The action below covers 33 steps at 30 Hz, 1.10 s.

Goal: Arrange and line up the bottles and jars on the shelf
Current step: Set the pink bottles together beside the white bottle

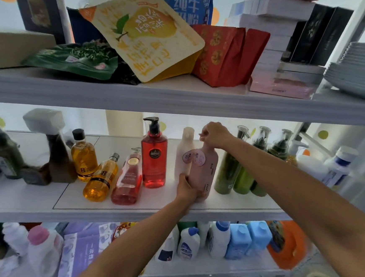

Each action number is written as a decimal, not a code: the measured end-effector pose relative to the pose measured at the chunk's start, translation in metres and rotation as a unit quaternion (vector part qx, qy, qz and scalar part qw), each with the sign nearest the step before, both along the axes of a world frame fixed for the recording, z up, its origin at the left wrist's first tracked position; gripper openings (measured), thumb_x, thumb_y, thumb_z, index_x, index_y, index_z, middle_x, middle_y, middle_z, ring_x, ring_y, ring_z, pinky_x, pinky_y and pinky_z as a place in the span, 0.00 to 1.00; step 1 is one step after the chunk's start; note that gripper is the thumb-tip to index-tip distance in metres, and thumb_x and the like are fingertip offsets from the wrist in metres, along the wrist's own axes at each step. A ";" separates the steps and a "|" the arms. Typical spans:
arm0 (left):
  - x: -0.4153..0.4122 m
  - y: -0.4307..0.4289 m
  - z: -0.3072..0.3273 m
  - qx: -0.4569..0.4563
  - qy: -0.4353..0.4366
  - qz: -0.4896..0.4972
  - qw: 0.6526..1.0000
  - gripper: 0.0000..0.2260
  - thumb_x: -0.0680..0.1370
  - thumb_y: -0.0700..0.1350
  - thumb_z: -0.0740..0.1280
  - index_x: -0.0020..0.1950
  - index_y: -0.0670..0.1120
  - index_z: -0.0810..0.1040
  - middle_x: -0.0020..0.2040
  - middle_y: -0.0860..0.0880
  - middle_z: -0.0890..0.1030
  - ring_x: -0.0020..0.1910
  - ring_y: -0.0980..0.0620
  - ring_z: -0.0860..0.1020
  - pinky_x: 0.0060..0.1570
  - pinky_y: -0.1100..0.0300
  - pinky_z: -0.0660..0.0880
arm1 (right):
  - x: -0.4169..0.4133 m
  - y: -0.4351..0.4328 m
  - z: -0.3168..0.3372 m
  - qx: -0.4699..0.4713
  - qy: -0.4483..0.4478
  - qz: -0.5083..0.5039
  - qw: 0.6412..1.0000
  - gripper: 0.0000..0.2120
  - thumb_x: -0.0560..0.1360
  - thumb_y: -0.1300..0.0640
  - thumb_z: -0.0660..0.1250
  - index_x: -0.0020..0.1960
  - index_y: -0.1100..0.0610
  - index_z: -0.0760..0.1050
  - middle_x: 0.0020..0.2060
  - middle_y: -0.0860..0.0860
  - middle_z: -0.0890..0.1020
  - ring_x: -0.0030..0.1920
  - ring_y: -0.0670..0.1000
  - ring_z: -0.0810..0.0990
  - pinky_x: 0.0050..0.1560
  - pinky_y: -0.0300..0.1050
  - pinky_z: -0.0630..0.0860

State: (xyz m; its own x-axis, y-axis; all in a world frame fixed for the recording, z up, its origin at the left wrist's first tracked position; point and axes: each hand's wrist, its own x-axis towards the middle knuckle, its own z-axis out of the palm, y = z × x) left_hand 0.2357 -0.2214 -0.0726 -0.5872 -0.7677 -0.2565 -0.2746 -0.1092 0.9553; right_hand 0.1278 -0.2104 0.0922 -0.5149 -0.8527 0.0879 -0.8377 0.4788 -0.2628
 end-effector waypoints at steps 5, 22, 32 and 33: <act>-0.016 0.009 0.001 -0.043 -0.007 0.043 0.998 0.16 0.73 0.39 0.70 0.53 0.49 0.66 0.54 0.50 0.74 0.52 0.53 0.71 0.56 0.59 0.73 | 0.000 -0.007 0.004 0.001 0.021 0.018 1.000 0.17 0.75 0.61 0.67 0.29 0.56 0.67 0.33 0.52 0.76 0.43 0.55 0.76 0.44 0.43 0.69; 0.010 -0.007 0.026 -0.132 -0.126 0.116 0.976 0.22 0.76 0.43 0.69 0.65 0.41 0.63 0.64 0.41 0.71 0.61 0.42 0.75 0.59 0.50 0.74 | -0.007 -0.007 0.016 0.118 0.082 0.031 0.989 0.11 0.75 0.62 0.64 0.56 0.58 0.77 0.54 0.52 0.82 0.54 0.55 0.79 0.46 0.44 0.72; 0.031 -0.030 0.037 -0.163 -0.123 -0.009 0.979 0.25 0.75 0.44 0.69 0.69 0.43 0.65 0.62 0.42 0.76 0.61 0.43 0.76 0.58 0.49 0.75 | 0.014 -0.010 0.026 0.130 -0.022 0.109 0.985 0.34 0.70 0.64 0.72 0.71 0.45 0.63 0.64 0.49 0.74 0.54 0.48 0.73 0.53 0.43 0.70; 0.030 -0.031 0.039 -0.165 -0.121 -0.011 0.979 0.25 0.76 0.45 0.69 0.70 0.43 0.64 0.63 0.42 0.76 0.61 0.43 0.76 0.58 0.49 0.75 | 0.015 -0.010 0.027 0.122 -0.006 0.112 0.986 0.31 0.71 0.64 0.71 0.69 0.47 0.65 0.62 0.50 0.75 0.51 0.48 0.73 0.51 0.43 0.70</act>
